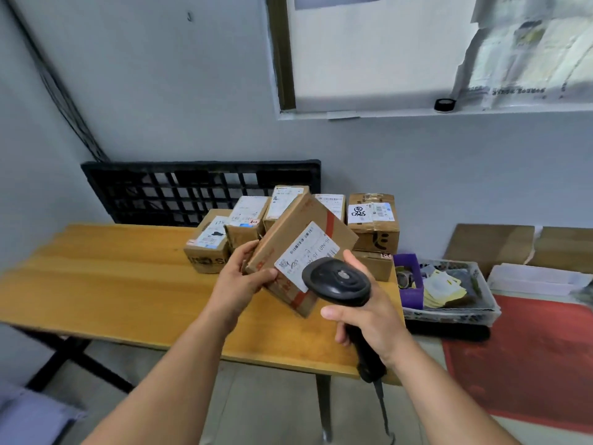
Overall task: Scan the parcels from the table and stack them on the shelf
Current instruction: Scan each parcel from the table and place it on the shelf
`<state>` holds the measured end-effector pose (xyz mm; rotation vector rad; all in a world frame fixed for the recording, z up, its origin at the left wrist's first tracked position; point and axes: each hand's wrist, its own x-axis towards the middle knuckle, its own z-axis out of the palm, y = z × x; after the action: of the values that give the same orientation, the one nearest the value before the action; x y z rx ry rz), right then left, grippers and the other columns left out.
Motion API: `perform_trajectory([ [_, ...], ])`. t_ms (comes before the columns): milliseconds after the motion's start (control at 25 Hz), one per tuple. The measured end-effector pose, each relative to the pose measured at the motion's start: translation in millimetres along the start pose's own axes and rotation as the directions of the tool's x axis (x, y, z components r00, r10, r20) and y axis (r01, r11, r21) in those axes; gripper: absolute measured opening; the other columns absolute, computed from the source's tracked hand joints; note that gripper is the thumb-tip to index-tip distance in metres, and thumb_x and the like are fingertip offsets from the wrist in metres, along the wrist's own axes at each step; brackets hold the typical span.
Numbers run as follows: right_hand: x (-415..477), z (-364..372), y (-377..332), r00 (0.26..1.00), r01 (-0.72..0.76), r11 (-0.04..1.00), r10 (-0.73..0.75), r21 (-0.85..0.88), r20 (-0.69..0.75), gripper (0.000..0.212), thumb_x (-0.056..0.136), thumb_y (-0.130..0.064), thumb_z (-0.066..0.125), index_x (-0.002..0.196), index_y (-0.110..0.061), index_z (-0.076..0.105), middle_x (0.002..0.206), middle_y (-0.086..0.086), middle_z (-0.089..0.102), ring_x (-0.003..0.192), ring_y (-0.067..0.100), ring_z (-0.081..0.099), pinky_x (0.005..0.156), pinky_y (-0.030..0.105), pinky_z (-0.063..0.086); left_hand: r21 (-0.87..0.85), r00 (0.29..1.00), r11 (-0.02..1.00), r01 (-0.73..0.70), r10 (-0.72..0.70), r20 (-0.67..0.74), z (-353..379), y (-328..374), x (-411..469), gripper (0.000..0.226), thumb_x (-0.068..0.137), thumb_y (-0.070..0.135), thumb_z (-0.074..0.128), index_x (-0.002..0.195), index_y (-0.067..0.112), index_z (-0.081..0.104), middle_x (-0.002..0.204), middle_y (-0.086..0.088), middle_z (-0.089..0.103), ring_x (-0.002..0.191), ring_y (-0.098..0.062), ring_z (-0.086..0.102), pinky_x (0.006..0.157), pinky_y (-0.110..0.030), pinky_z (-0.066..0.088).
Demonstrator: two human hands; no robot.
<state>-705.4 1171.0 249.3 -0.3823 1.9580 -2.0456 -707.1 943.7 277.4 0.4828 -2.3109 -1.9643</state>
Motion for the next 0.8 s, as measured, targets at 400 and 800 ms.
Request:
perform_trajectory([
  [400,9.1,41.1,-83.6,0.946,0.268,0.963,-0.263,-0.004,0.192,0.106,0.058,-0.027,0.084,0.145,-0.045,0.025,0.094,0.016,0.073,0.050,0.031,0.061,0.050,0.040,0.055,0.240,0.966,0.952,-0.193,0.227,-0.125,-102.3,67.0,-0.7,0.046,0.085,0.010,0.070,0.123,0.031,0.054,0.108,0.005,0.063,0.096,-0.011,0.062,0.071,-0.026,0.052],
  [800,16.6,43.5,-76.7,0.940,0.270,0.962,-0.258,-0.025,0.223,0.102,0.065,-0.009,0.082,0.144,-0.044,0.029,0.077,-0.004,0.072,0.048,0.035,0.060,0.050,0.044,0.053,0.263,0.951,0.945,-0.195,0.248,-0.187,-115.2,69.3,-7.3,0.044,0.087,0.010,0.068,0.122,0.033,0.054,0.107,0.005,0.065,0.099,-0.011,0.062,0.079,-0.028,0.051],
])
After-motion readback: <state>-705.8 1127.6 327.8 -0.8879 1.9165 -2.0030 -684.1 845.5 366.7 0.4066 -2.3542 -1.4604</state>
